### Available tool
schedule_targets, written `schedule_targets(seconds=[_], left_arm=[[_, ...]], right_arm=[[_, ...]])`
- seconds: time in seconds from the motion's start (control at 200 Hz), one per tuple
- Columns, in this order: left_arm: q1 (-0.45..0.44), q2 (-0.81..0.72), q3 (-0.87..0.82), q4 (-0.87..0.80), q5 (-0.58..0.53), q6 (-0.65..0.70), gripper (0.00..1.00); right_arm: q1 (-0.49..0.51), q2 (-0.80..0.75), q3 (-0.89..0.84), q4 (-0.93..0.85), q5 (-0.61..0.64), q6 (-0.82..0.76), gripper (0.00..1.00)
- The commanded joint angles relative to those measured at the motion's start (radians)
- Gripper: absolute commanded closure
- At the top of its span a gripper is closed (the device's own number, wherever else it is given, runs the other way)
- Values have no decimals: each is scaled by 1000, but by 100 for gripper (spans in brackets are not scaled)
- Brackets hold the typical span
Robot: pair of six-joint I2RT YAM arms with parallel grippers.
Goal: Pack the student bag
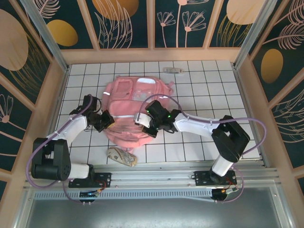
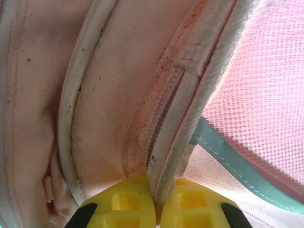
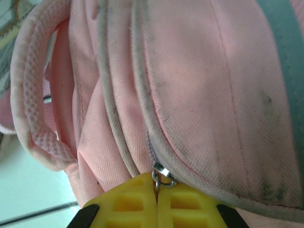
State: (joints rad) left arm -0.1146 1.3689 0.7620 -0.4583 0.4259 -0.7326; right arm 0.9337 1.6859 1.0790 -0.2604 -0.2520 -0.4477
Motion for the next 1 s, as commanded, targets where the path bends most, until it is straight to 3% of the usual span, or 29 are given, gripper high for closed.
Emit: schedule_targets(seconds=[0.0, 0.08, 0.18, 0.43, 0.746, 0.881, 0.996], left_arm=[[-130, -31, 11, 169, 127, -153, 100], [-198, -48, 12, 194, 125, -198, 100], [-211, -106, 4, 176, 114, -209, 100], [-208, -150, 116, -71, -47, -16, 100], [-210, -156, 193, -262, -398, 204, 100], [-210, -179, 190, -258, -396, 193, 100], [-211, -200, 161, -191, -304, 131, 100]], right_arm=[[71, 92, 90, 60, -84, 286, 100], [65, 125, 111, 71, -29, 411, 100], [45, 116, 96, 58, 40, 506, 100], [56, -19, 50, 10, 80, 560, 100], [66, -15, 129, -226, 136, 766, 100], [66, 21, 211, -278, 94, 841, 100], [90, 84, 287, -277, 36, 869, 100]])
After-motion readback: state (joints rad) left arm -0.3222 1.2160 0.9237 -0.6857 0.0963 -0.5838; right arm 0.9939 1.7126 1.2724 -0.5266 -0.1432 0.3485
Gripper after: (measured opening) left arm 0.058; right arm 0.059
